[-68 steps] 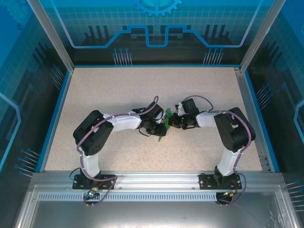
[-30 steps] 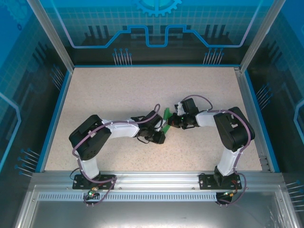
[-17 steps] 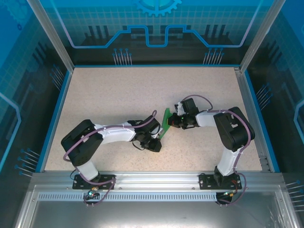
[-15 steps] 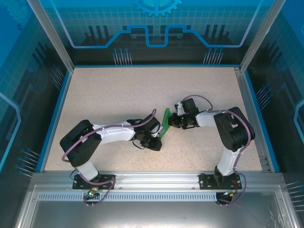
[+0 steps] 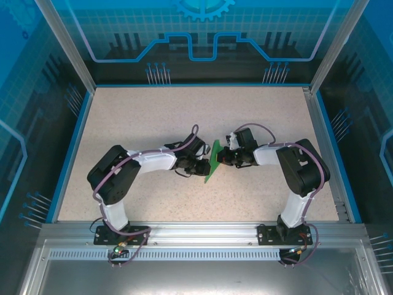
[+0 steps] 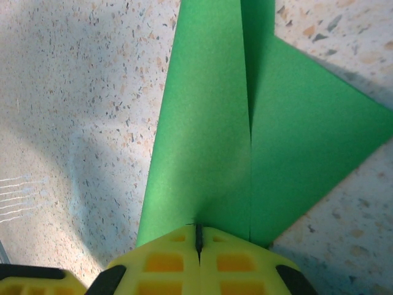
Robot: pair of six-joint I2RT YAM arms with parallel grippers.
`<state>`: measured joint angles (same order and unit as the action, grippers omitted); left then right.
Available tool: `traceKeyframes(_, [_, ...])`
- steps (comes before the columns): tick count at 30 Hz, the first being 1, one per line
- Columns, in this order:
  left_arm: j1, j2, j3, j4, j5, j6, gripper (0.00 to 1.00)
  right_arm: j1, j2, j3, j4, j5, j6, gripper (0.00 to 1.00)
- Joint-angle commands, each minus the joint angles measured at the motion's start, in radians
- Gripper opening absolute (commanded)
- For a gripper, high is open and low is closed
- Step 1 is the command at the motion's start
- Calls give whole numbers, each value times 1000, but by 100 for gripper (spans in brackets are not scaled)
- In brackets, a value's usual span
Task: Fold a paper plane with a square sheet of paper (pick it up from the middle)
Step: Fold the wing for the fifth time at the center of the table.
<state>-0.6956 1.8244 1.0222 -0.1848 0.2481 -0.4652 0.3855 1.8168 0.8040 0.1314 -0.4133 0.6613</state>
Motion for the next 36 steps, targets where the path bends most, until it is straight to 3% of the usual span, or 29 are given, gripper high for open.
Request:
traceKeyframes(1, [0,30,18,32,14,1,14,3,61,-49,-137,129,-9,0])
traceKeyframes(7, [0,57,6,7,-1,29,14,4,53,-47,-143,127,-11,0])
traceKeyframes(16, [-42,83,-8,-76,-163,113,12,3,-30,-38,-163,115,-4,0])
traceKeyframes(21, [-55,79,-78,-12,-218,128,12,1,-121,-37,-161,80,26,4])
traceKeyframes(28, [-57,49,-159,65,-251,148,11,21,-221,-102,-19,11,180,4])
traceKeyframes(36, [-60,30,-216,120,-276,171,11,114,-200,-146,171,28,373,0])
